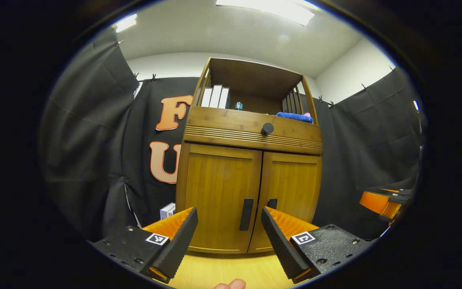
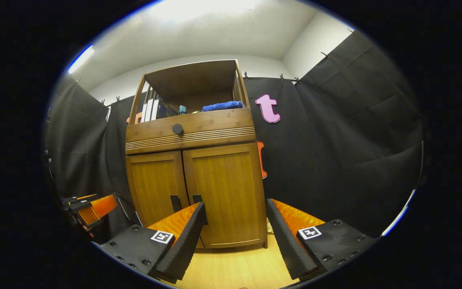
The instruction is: Open the right door of the double-door shoe cabinet with the right hand, and open the left door with the left hand.
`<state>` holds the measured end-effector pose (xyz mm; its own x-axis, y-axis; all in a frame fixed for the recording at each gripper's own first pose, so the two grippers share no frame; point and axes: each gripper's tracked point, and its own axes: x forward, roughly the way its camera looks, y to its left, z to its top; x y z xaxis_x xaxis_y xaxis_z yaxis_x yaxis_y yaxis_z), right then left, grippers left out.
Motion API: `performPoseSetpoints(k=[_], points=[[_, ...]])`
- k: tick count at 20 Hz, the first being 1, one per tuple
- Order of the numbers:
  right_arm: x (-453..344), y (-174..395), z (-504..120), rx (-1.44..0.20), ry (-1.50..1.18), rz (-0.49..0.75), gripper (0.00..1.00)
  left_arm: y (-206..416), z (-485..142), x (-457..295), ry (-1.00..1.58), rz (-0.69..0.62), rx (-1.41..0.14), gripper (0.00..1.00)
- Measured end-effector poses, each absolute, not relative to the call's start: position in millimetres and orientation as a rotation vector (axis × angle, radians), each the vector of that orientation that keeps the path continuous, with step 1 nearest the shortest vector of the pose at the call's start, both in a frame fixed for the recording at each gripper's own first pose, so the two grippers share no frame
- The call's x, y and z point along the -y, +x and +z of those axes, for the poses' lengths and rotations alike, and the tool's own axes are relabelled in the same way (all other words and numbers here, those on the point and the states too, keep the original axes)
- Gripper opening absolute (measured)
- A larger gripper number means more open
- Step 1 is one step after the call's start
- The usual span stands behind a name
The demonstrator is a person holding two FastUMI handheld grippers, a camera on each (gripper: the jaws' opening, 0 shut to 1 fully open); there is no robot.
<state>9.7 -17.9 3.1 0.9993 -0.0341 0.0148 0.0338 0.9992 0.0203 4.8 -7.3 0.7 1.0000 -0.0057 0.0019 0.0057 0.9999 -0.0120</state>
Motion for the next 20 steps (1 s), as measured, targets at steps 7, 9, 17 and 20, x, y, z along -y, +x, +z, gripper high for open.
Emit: performPoseSetpoints(k=[7,9,17,20], points=[[13,9,-3,0.013,0.048,-0.045,0.98,4,3,7,-0.029,-0.014,0.011,0.96],[9,9,-2,0.027,0.055,-0.04,0.98,4,3,8,-0.027,-0.027,0.012,0.96],[4,18,11,0.053,0.056,0.0,0.97,8,0,6,-0.04,0.026,-0.023,0.94],[10,38,12,0.037,0.043,0.044,0.97,11,3,7,-0.038,0.078,-0.01,0.96]])
